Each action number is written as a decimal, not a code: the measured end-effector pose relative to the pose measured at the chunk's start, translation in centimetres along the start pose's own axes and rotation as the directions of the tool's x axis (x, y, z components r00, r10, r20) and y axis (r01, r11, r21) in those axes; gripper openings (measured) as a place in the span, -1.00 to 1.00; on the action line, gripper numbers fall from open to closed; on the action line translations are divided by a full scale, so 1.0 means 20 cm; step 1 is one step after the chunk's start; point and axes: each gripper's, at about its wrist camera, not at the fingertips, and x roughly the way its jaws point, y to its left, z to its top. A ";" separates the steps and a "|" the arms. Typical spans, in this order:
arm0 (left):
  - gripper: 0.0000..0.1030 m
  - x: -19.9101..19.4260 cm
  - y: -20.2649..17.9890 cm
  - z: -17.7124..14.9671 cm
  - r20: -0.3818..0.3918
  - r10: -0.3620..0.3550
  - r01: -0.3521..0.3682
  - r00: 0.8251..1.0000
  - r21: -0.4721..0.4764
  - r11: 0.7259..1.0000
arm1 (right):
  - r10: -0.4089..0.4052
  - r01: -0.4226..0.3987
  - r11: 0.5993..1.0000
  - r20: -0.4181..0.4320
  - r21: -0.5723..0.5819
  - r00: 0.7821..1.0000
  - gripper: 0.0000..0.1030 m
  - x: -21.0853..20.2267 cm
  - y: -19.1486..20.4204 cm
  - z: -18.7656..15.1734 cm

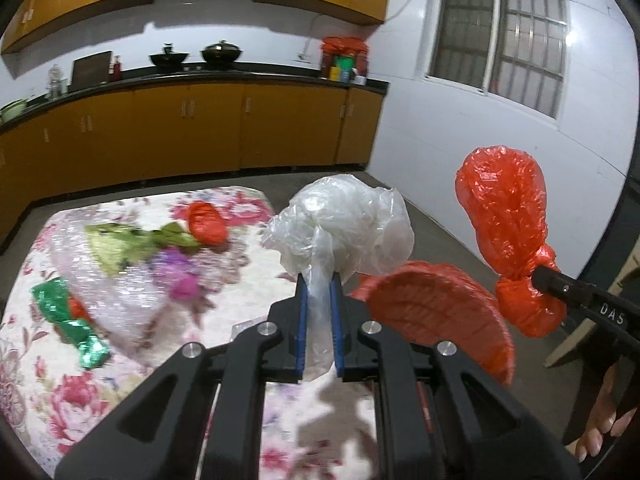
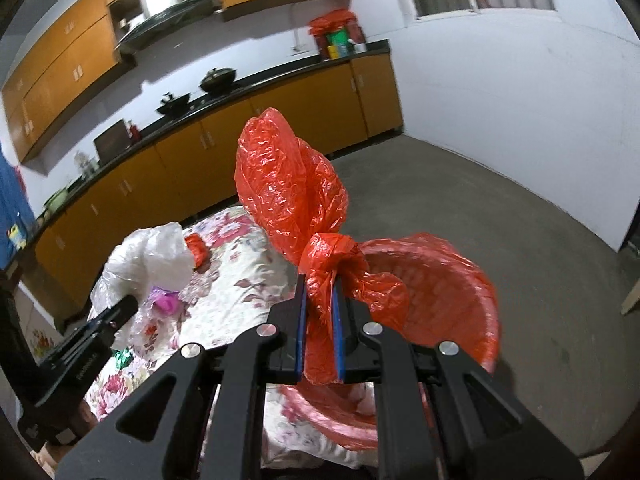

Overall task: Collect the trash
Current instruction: 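Carry the clear and red bags in both grippers over the red basket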

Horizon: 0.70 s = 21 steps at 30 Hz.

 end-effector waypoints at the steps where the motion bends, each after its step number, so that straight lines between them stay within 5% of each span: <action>1: -0.77 0.01 -0.03 0.00 -0.004 -0.012 0.012 1.000 0.006 1.000 | -0.004 0.004 1.000 0.001 0.008 1.000 -0.77 0.00 -0.02 0.00; 21: -0.67 0.22 -0.31 -0.04 -0.084 -0.133 0.138 0.987 0.051 0.989 | -0.013 0.011 0.994 0.015 0.106 1.000 -0.72 0.04 -0.20 -0.02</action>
